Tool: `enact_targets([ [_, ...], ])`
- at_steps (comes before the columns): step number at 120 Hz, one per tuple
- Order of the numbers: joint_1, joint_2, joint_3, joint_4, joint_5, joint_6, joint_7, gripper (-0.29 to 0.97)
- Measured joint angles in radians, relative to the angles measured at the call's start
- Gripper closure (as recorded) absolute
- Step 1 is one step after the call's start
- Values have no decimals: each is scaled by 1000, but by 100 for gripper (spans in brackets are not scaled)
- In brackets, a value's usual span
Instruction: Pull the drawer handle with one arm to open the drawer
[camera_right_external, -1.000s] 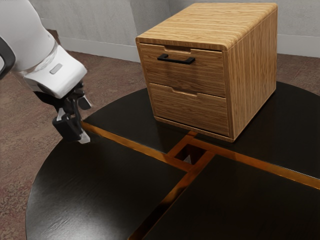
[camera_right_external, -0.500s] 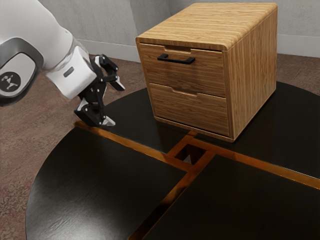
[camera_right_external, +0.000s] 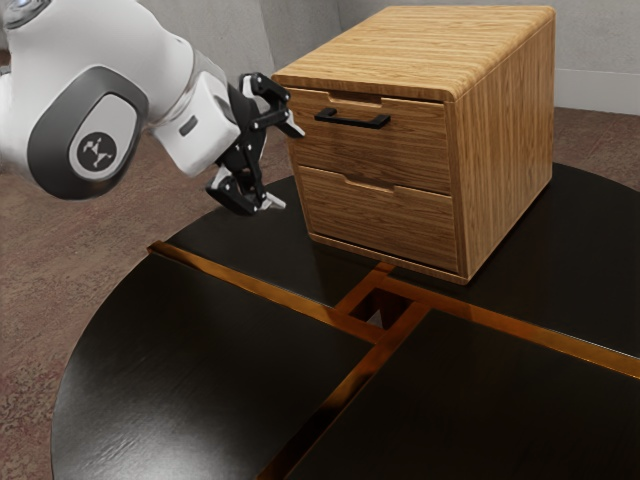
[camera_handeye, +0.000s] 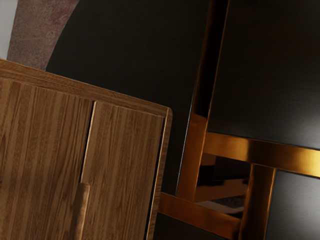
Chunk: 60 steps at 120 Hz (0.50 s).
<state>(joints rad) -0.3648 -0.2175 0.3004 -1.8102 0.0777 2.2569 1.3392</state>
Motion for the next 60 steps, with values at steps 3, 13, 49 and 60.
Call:
enact_targets([
  [3,-1,5,0,2,-2,3,6,0],
  [13,3,29,1,22,-10,10,23,0],
  [49,35,151,15,111,-38,22,69,0],
  [60,37,173,26,140,-48,23,80,0],
])
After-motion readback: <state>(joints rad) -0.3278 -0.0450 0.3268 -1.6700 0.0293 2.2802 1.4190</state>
